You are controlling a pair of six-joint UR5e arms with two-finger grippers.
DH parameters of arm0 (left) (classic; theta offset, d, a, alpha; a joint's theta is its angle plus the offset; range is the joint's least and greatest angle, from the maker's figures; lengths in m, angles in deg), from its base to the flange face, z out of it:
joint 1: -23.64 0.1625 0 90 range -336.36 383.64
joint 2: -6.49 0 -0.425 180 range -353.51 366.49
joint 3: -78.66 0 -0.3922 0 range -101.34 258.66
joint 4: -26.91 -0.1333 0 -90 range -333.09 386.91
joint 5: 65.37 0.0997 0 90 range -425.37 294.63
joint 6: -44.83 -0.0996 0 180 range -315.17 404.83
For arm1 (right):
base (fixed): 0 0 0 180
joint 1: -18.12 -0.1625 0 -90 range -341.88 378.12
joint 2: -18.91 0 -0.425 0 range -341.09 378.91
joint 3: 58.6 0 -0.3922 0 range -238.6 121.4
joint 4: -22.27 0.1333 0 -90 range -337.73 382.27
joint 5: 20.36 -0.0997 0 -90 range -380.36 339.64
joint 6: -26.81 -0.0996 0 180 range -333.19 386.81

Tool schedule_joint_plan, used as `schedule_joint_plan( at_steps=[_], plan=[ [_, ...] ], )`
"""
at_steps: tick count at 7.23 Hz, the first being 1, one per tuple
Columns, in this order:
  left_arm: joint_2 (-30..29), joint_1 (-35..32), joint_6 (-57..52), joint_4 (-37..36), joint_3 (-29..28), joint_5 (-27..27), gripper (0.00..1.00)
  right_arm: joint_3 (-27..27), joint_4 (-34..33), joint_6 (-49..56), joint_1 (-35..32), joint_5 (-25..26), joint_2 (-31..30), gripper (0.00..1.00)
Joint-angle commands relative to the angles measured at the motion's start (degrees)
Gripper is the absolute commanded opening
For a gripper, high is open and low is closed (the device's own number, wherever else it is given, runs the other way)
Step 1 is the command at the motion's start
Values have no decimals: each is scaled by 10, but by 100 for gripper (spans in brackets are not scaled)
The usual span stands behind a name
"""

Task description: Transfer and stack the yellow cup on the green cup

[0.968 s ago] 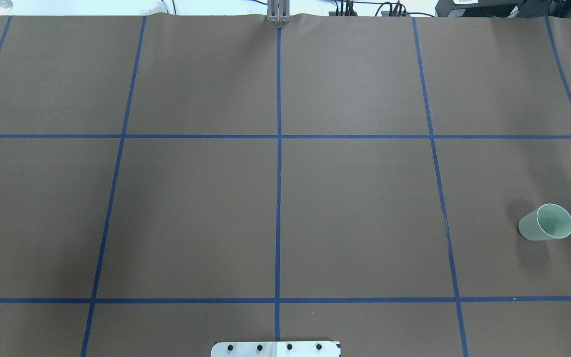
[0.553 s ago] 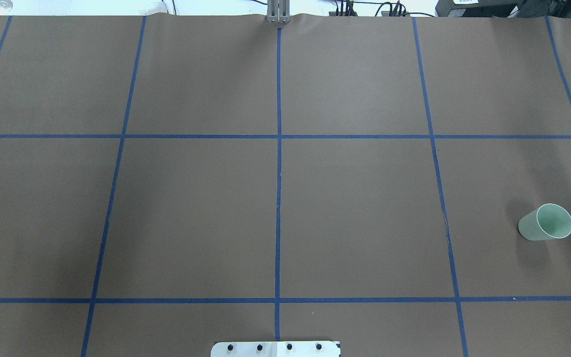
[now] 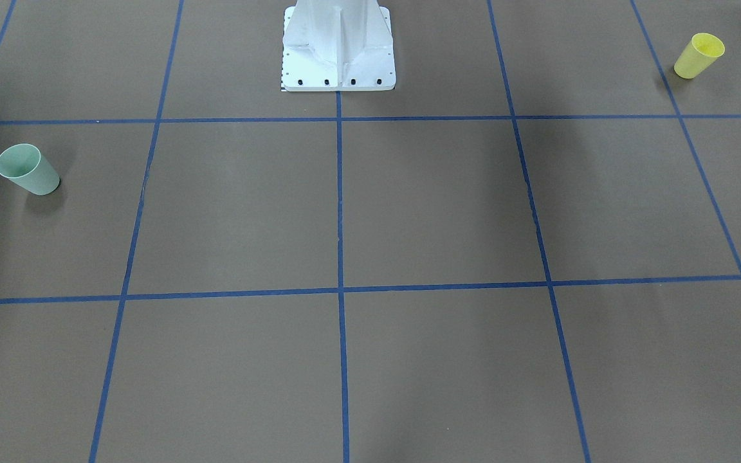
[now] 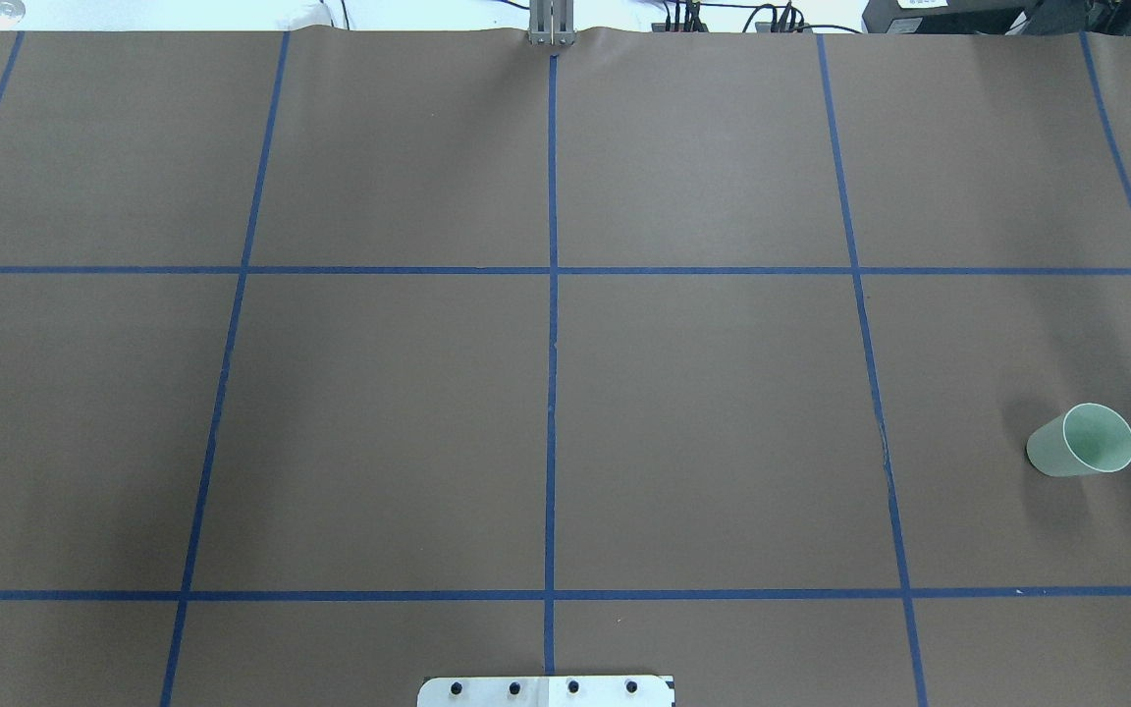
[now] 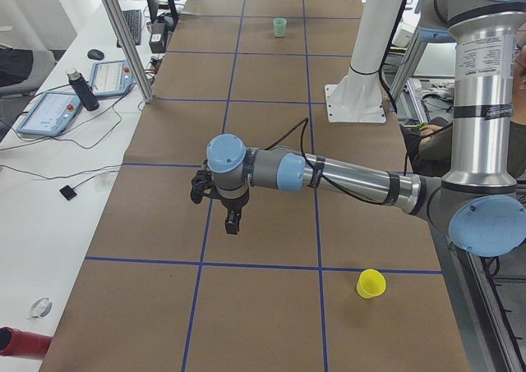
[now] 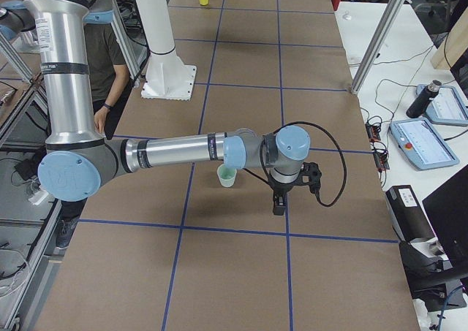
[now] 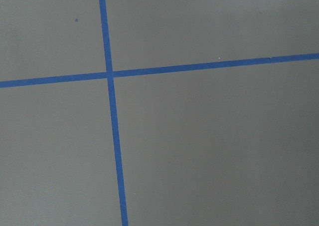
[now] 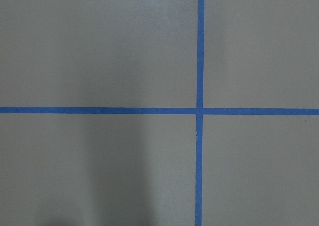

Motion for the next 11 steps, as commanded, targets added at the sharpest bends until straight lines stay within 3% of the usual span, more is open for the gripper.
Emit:
schedule_joint_plan(
  at_steps=[1,6,7,9,11],
  plan=[
    [0,0,0,0,1,-1,100,1,0,-1,1,0,0,100],
    [-2,4,4,-1,2,-2,100,1,0,-1,1,-1,-1,100],
    [-3,11,87,1,7,-1,100,1,0,-1,1,-1,-1,100],
    [-3,90,350,89,9,33,100,-3,0,-6,1,0,-1,100],
    [-1,170,519,127,9,157,100,-6,0,-4,1,3,-1,100]
  ],
)
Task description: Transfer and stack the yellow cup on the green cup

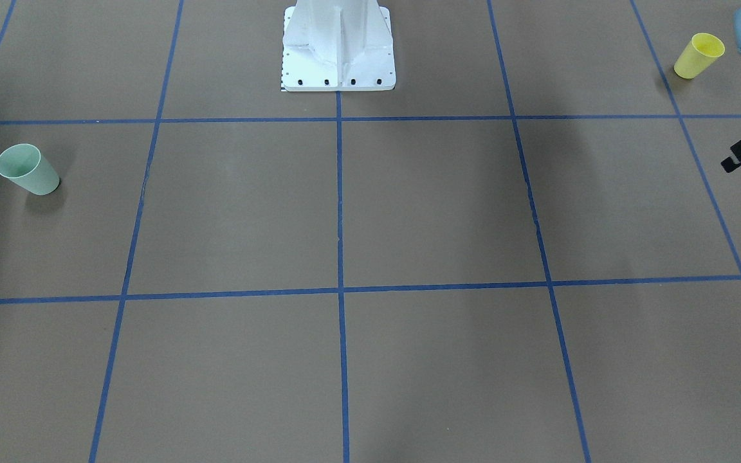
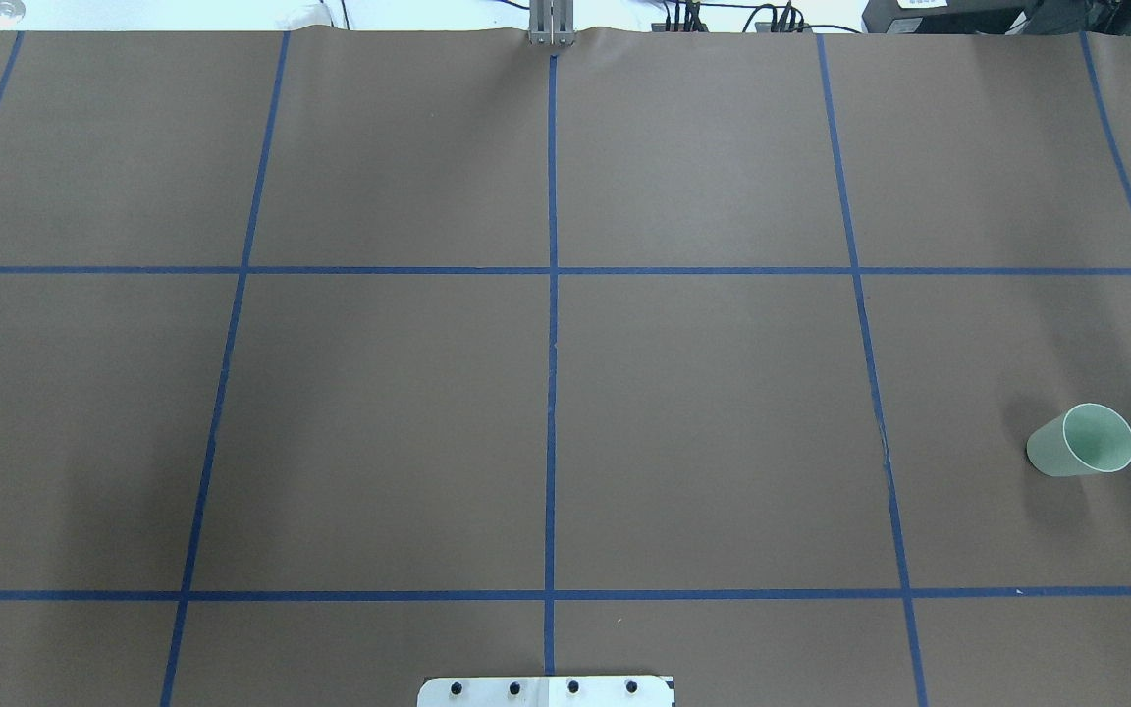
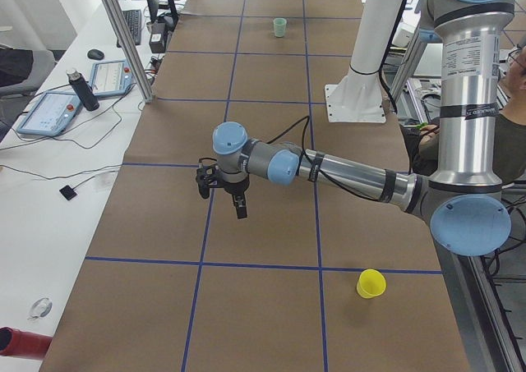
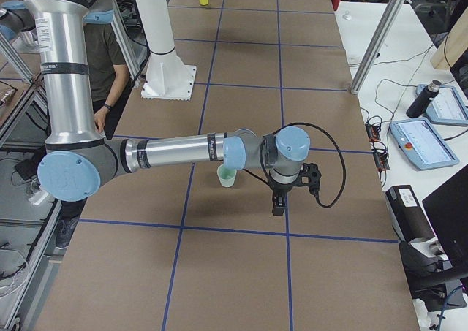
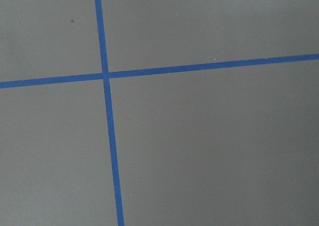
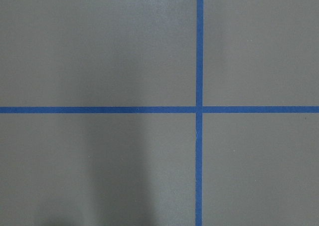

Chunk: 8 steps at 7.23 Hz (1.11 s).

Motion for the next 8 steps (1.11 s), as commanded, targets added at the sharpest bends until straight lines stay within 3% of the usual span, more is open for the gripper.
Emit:
schedule_joint_plan(
  at_steps=[1,3,5,7,8],
  plan=[
    [4,52,175,21,1,109,100,-3,1,-2,2,2,0,100],
    [19,101,306,18,5,228,100,-6,2,-3,26,4,0,100],
    [58,107,370,10,13,292,100,-6,2,-3,42,5,2,100],
    [59,187,521,-86,24,359,100,-7,30,-4,56,6,1,100],
    [62,217,582,-146,44,364,100,-11,31,-4,61,7,2,100]
  ],
)
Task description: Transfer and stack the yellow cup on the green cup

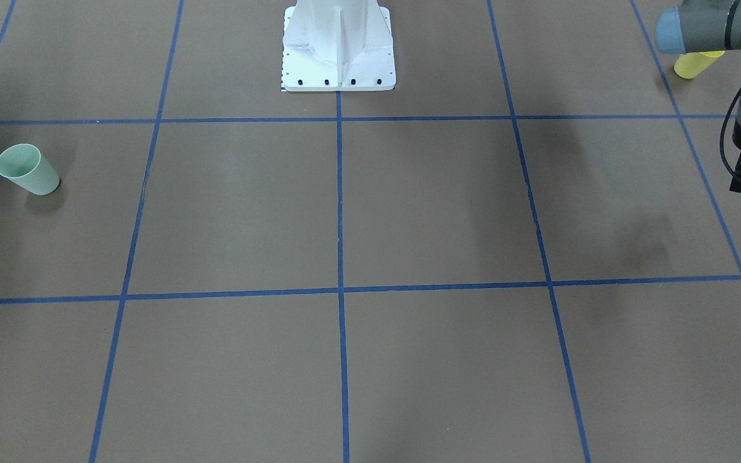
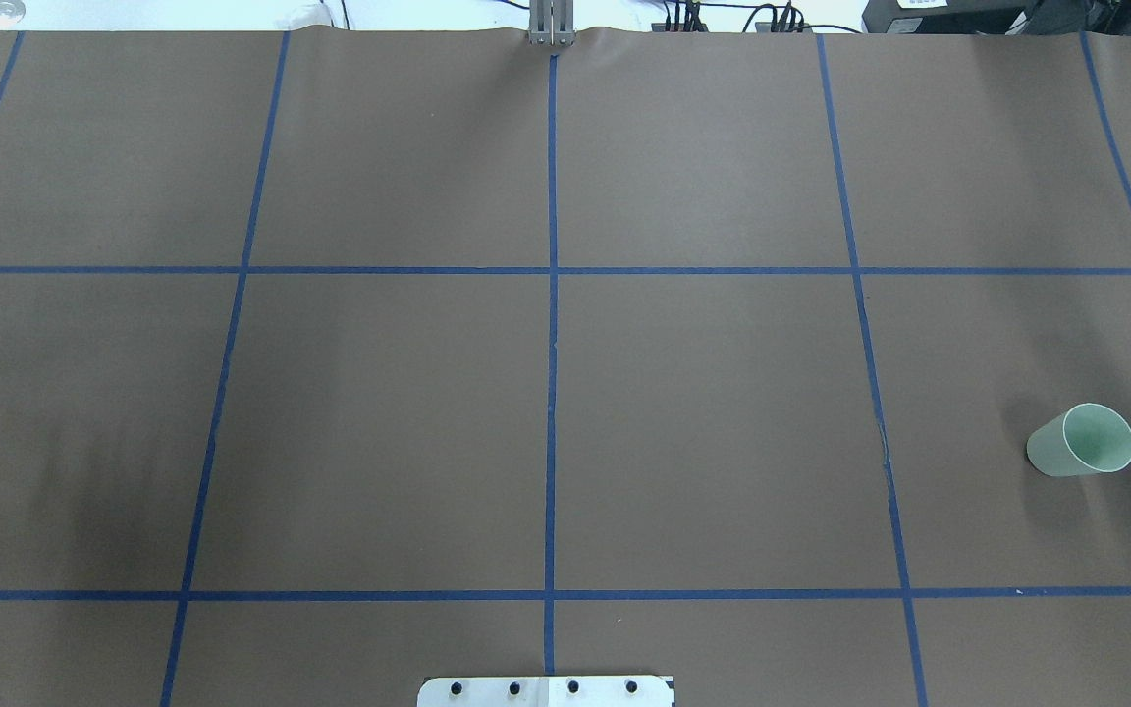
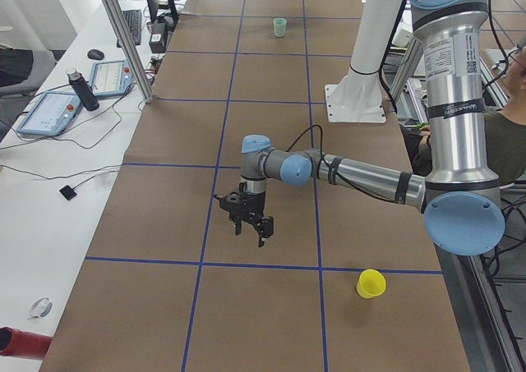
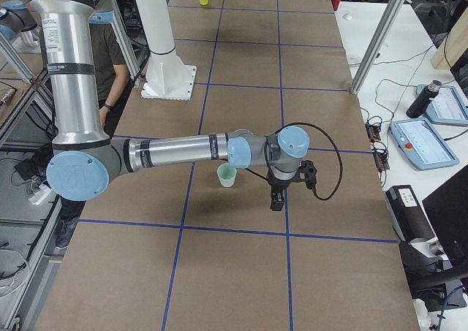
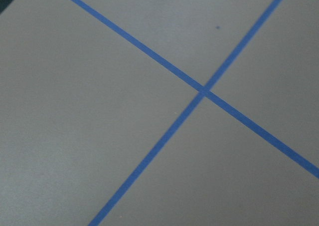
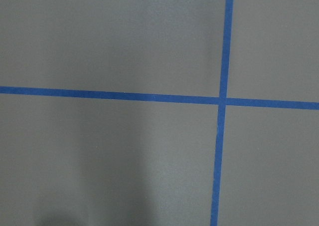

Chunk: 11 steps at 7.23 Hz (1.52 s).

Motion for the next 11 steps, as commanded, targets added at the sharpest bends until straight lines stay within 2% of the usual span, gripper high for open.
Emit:
schedule_joint_plan(
  at_steps=[1,2,4,6,7,9,11],
  plan=[
    [4,99,188,-142,30,46,99,-4,25,-1,11,0,-1,100],
    [4,137,271,-229,52,51,99,-5,31,-2,17,-2,-1,100],
    [6,221,462,-333,53,44,99,-7,33,-3,28,-3,0,100],
    [9,266,599,-394,33,13,99,-9,36,-2,50,-1,6,100],
    [23,299,648,-396,31,-16,99,-9,36,-2,52,0,7,100],
    [38,351,678,-376,0,-88,99,-10,36,-1,57,3,6,100],
    [50,375,710,-310,-67,-102,99,-12,37,0,65,7,6,100]
  ],
)
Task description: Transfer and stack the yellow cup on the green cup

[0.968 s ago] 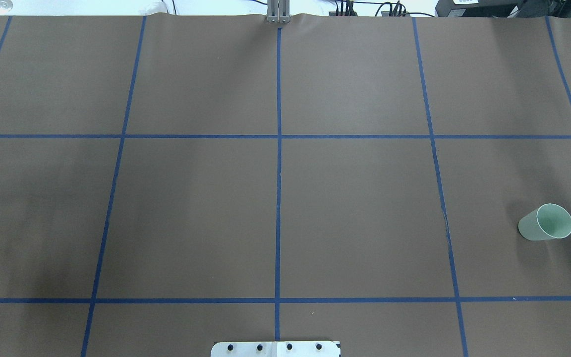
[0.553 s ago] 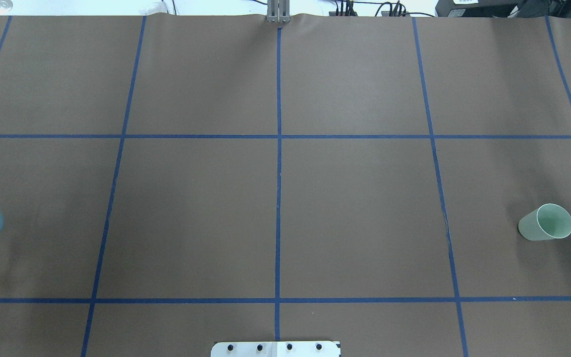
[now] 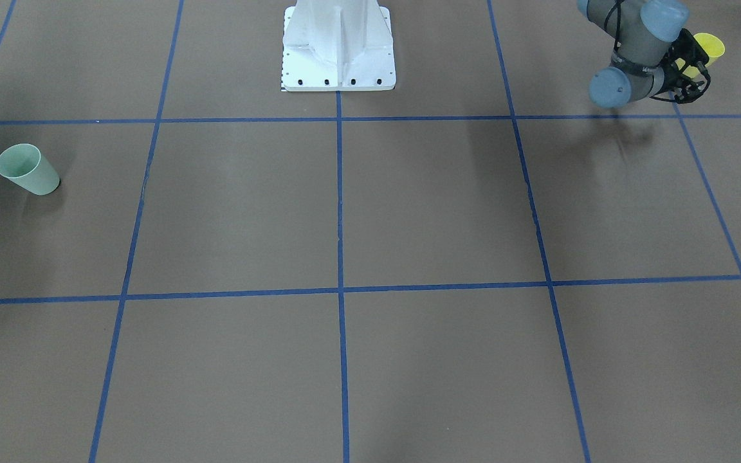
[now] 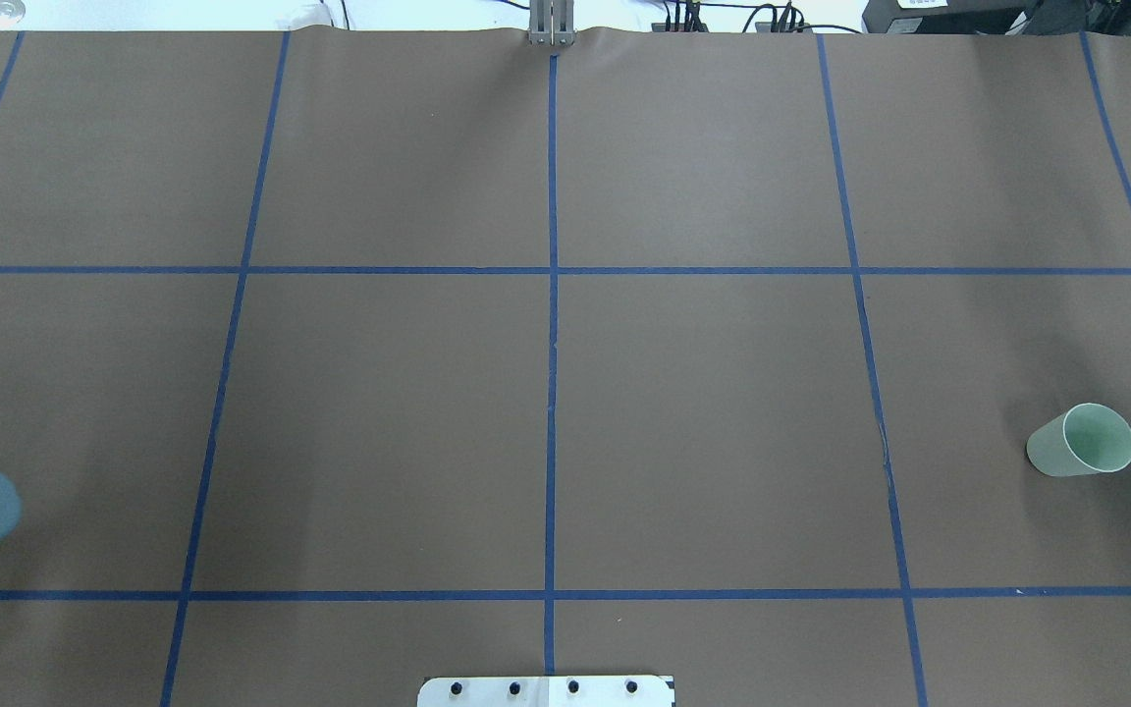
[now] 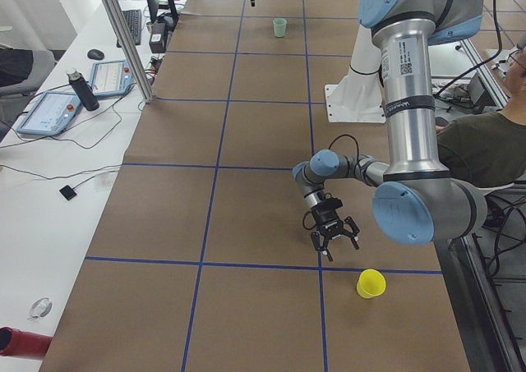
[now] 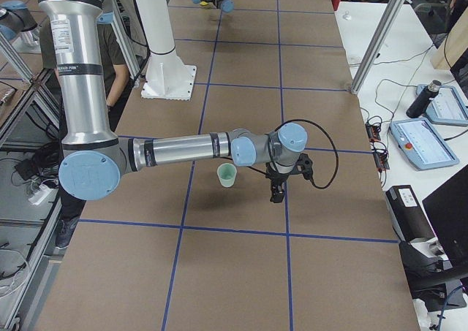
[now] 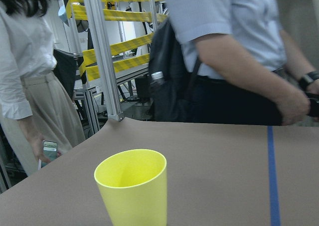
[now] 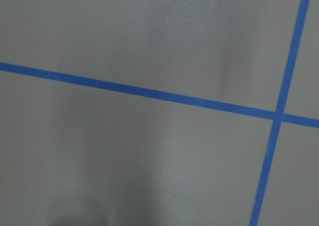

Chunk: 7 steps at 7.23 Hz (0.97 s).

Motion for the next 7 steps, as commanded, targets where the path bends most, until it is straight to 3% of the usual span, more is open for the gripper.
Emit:
schedule_joint_plan(
  at_steps=[1,7],
  plan=[
    [7,30,21,62,-70,-22,99,-1,0,0,10,7,1,100],
    [36,70,62,109,-83,-49,98,2,0,2,14,13,-2,100]
  ],
)
